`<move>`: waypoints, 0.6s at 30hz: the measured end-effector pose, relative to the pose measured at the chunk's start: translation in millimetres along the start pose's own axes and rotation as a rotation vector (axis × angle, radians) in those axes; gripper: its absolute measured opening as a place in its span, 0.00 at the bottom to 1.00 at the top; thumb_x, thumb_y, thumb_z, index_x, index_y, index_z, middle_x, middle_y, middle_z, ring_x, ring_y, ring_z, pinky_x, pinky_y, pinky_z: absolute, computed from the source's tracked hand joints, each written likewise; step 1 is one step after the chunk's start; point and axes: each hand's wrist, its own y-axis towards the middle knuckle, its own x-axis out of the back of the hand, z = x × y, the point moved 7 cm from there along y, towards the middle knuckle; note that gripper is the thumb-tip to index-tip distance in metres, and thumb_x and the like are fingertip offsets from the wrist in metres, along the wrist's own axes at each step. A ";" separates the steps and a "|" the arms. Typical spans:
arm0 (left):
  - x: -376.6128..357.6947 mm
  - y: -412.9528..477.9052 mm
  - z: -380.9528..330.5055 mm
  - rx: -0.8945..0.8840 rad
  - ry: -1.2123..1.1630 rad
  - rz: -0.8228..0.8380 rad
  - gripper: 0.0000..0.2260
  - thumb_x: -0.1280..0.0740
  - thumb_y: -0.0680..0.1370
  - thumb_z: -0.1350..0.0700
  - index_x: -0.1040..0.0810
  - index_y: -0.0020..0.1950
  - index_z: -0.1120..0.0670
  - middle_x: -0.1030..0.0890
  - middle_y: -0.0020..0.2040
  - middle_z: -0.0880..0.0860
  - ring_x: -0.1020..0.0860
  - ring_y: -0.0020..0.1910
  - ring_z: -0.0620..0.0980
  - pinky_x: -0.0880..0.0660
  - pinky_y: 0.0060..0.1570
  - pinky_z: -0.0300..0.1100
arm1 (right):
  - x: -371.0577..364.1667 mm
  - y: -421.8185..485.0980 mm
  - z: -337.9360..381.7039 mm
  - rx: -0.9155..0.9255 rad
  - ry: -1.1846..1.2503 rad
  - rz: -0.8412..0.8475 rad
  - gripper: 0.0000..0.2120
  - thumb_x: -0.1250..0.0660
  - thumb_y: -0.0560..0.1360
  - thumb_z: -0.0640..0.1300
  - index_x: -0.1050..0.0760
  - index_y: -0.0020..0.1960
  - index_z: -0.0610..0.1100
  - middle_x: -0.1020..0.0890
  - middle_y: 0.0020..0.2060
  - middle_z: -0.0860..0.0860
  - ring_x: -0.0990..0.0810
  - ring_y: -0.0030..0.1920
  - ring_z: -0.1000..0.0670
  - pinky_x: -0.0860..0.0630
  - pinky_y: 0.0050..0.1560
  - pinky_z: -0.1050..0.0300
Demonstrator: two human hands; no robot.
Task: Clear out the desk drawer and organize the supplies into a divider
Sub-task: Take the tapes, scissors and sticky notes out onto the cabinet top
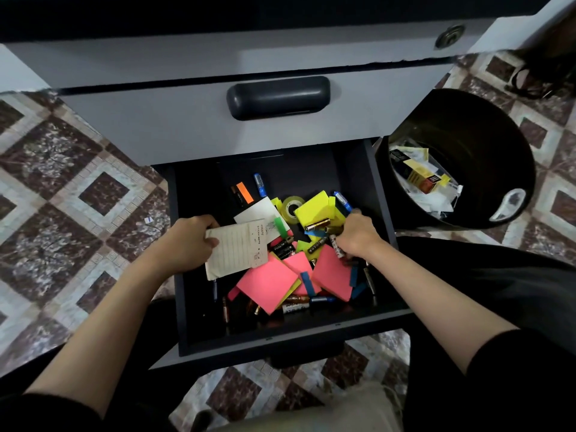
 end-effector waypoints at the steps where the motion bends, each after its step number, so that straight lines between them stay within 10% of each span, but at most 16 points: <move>1: 0.1 -0.4 -0.3 0.000 0.002 0.001 0.10 0.38 0.78 0.63 0.26 0.58 0.60 0.23 0.52 0.59 0.22 0.46 0.56 0.26 0.46 0.46 | -0.5 -1.4 -1.4 -0.004 -0.052 0.015 0.12 0.34 0.76 0.40 0.30 0.54 0.34 0.23 0.54 0.37 0.21 0.50 0.42 0.26 0.47 0.54; 5: -1.6 -1.2 -1.8 0.003 0.021 0.014 0.11 0.38 0.78 0.62 0.27 0.60 0.60 0.22 0.54 0.60 0.22 0.50 0.58 0.26 0.48 0.45 | -5.2 -4.1 -6.2 -0.042 -0.164 0.164 0.14 0.40 0.78 0.41 0.34 0.34 0.39 0.26 0.30 0.45 0.28 0.28 0.50 0.30 0.30 0.58; 11: -1.7 -2.4 -3.0 0.006 0.024 0.021 0.11 0.38 0.78 0.63 0.26 0.60 0.60 0.23 0.55 0.61 0.22 0.52 0.59 0.25 0.51 0.48 | -24.5 -9.2 -13.0 -0.114 -0.010 0.431 0.12 0.45 0.77 0.32 0.32 0.36 0.40 0.32 0.31 0.48 0.38 0.27 0.53 0.42 0.20 0.67; 18: -3.5 -0.5 -2.0 0.001 0.045 0.018 0.11 0.39 0.79 0.62 0.27 0.60 0.60 0.23 0.55 0.60 0.24 0.52 0.57 0.28 0.46 0.43 | -33.0 -16.2 -7.2 -0.066 0.081 0.551 0.07 0.39 0.76 0.30 0.25 0.51 0.34 0.26 0.50 0.44 0.27 0.55 0.43 0.24 0.37 0.56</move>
